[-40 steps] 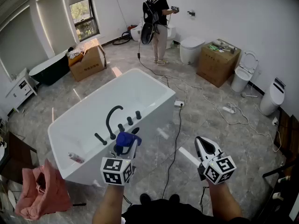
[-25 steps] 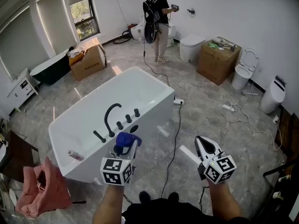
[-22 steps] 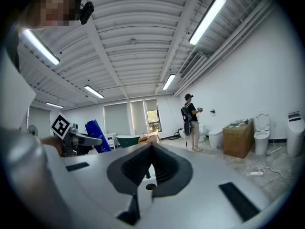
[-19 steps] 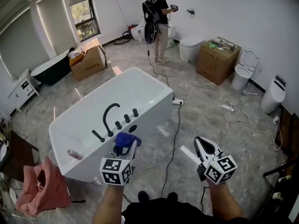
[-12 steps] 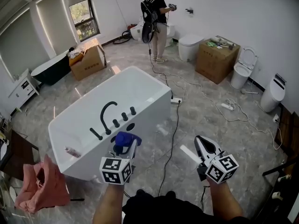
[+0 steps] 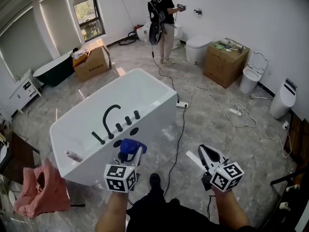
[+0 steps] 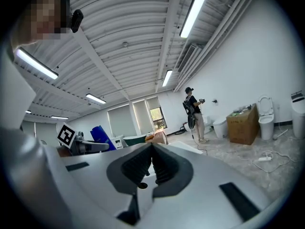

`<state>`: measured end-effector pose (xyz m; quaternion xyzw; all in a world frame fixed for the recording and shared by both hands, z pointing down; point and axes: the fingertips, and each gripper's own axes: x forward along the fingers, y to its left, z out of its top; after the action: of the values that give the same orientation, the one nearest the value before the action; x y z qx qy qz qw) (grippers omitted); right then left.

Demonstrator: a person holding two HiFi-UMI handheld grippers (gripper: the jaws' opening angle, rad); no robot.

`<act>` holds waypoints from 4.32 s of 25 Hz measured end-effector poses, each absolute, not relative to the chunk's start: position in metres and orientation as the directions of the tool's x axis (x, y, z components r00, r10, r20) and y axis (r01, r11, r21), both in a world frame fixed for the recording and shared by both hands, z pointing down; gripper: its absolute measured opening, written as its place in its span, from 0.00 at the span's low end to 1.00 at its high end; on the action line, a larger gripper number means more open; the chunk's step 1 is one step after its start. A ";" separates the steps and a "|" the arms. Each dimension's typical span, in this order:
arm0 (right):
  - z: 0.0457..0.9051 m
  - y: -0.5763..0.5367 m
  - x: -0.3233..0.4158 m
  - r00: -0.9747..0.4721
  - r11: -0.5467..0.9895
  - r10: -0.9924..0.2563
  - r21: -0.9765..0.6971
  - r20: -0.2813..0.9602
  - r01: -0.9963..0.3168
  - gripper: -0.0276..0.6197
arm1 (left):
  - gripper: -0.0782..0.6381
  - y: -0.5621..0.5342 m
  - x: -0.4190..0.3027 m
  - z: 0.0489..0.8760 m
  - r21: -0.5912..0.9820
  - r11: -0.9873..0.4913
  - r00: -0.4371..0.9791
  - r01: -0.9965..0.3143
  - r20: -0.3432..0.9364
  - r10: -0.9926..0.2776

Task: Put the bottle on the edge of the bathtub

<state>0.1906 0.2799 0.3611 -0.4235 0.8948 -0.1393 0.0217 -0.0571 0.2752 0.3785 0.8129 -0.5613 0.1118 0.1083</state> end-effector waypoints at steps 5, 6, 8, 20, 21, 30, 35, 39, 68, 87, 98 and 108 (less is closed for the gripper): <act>0.368 0.264 0.193 -0.631 0.589 -0.768 -0.267 0.110 -0.763 0.06 | 0.33 0.253 -0.059 0.390 0.069 -0.354 0.357 -0.933 0.310 -0.881; 0.370 0.260 0.193 -0.629 0.586 -0.769 -0.266 0.116 -0.766 0.06 | 0.33 0.247 -0.060 0.391 0.073 -0.357 0.361 -0.931 0.309 -0.880; 0.373 0.252 0.194 -0.623 0.579 -0.771 -0.264 0.131 -0.772 0.06 | 0.33 0.233 -0.060 0.394 0.082 -0.363 0.370 -0.928 0.305 -0.878; 0.399 0.141 0.174 -0.612 0.555 -0.760 -0.270 0.219 -0.787 0.06 | 0.33 0.110 -0.071 0.408 0.093 -0.397 0.406 -0.913 0.302 -0.863; 0.400 0.130 0.169 -0.615 0.557 -0.756 -0.271 0.226 -0.785 0.06 | 0.33 0.098 -0.073 0.409 0.095 -0.399 0.409 -0.912 0.302 -0.861; 0.407 0.047 0.118 -0.639 0.578 -0.724 -0.277 0.260 -0.767 0.06 | 0.33 0.019 -0.107 0.411 0.107 -0.403 0.416 -0.909 0.299 -0.859; 0.406 0.022 0.101 -0.648 0.586 -0.720 -0.282 0.250 -0.760 0.06 | 0.33 -0.004 -0.119 0.407 0.098 -0.408 0.418 -0.908 0.297 -0.859; 0.416 0.004 0.098 -0.661 0.591 -0.703 -0.302 0.260 -0.748 0.06 | 0.33 -0.019 -0.124 0.410 0.097 -0.396 0.406 -0.913 0.310 -0.860; 0.441 -0.242 0.100 -0.879 0.795 -0.375 -0.386 0.293 -0.468 0.06 | 0.33 -0.183 -0.089 0.428 0.097 -0.078 0.110 -0.992 0.400 -0.910; 0.476 -0.206 0.005 -0.866 0.801 -0.301 -0.387 0.399 -0.457 0.06 | 0.33 -0.173 -0.147 0.493 0.149 -0.106 0.163 -0.983 0.449 -0.878; 0.534 -0.232 -0.017 -0.864 0.805 -0.216 -0.417 0.455 -0.421 0.06 | 0.33 -0.199 -0.156 0.555 0.171 -0.062 0.140 -0.983 0.494 -0.858; 0.594 -0.225 -0.027 -0.838 0.791 -0.138 -0.451 0.528 -0.413 0.06 | 0.33 -0.222 -0.164 0.641 0.166 -0.032 0.119 -0.986 0.542 -0.832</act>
<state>-0.0271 -0.2254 0.5939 -0.1505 0.9151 -0.2858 -0.2413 -0.1641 -0.2217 0.6409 0.7026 -0.6467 0.1498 0.2562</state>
